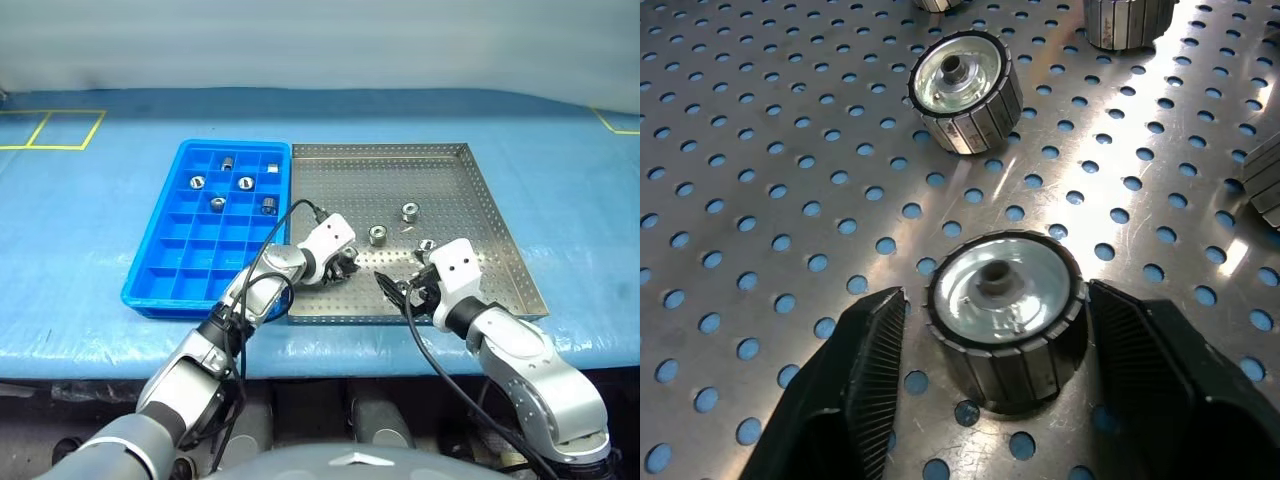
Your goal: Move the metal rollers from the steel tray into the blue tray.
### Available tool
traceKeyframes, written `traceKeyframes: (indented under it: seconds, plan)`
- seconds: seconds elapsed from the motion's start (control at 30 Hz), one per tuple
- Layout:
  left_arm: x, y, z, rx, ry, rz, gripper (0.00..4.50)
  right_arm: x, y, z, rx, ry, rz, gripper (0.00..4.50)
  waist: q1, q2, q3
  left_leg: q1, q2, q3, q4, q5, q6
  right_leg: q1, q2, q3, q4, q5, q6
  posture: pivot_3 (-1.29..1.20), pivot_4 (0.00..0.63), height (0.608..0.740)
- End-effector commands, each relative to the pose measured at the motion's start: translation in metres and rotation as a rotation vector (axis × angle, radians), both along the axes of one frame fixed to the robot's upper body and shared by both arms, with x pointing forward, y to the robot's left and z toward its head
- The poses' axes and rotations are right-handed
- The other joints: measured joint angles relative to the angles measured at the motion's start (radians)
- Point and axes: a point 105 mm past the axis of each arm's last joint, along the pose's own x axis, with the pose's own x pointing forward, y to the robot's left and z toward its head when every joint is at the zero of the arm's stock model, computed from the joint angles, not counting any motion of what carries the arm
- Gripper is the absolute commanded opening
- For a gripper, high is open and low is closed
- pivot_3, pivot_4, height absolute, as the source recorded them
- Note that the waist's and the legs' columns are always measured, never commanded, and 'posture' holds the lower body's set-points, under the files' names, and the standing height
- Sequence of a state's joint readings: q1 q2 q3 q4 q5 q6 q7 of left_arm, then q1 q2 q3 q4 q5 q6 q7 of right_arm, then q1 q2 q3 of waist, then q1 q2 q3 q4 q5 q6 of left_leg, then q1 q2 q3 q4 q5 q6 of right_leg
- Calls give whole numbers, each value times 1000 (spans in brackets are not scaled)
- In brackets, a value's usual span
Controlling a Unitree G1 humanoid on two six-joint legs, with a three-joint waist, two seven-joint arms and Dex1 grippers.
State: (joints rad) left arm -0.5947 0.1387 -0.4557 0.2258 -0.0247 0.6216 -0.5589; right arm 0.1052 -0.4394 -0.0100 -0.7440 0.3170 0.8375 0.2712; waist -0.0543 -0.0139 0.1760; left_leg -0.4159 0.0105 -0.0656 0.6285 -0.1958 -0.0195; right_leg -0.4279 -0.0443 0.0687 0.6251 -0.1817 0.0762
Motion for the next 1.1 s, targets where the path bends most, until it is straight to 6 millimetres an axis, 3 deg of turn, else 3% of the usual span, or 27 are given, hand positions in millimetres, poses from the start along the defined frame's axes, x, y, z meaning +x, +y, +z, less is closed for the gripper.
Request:
traceKeyframes:
  seconds: [0.03,0.23,0.4,0.47,0.57,0.7,0.97,1.1]
  plan:
    - [-3,-3,5,-10,-14,-17,2282,-1,2,14,4,-65,1,4500,-1,0,0,0,0,0,0,0,0,0,0,0,0,0,0,-71,150,740]
    - [-2,1,63,-275,-98,19,2282,2,15,6,16,-23,61,4500,-6,0,0,-1,0,0,-1,0,0,-1,0,0,0,0,0,-27,150,740]
    - [-5,34,105,-424,-170,114,2282,5,37,-1,40,12,131,4500,-6,0,0,1,0,0,-1,0,0,0,0,0,1,0,0,29,150,740]
    - [-6,50,109,-393,-198,153,2282,6,43,-5,42,28,151,4500,-6,0,0,1,1,0,-1,0,0,0,0,0,1,0,0,60,150,740]
    - [-7,58,103,-325,-209,177,2282,9,47,-5,44,33,166,4500,12,-1,0,1,0,-2,-1,0,0,0,1,0,1,0,0,86,150,740]
    - [-10,54,80,-227,-153,157,2282,14,50,-3,38,27,177,4500,39,-2,1,0,0,-2,0,0,0,1,1,0,1,0,0,99,150,740]
    - [-22,11,59,-198,-97,-37,2282,13,46,-3,29,17,151,4500,43,-2,1,0,0,-2,0,0,0,0,1,-1,1,0,0,45,150,740]
    - [-4,7,45,-122,-83,52,3508,11,36,0,20,-2,100,4500,38,-2,1,0,0,-2,0,0,0,1,1,-1,1,0,0,-13,150,740]
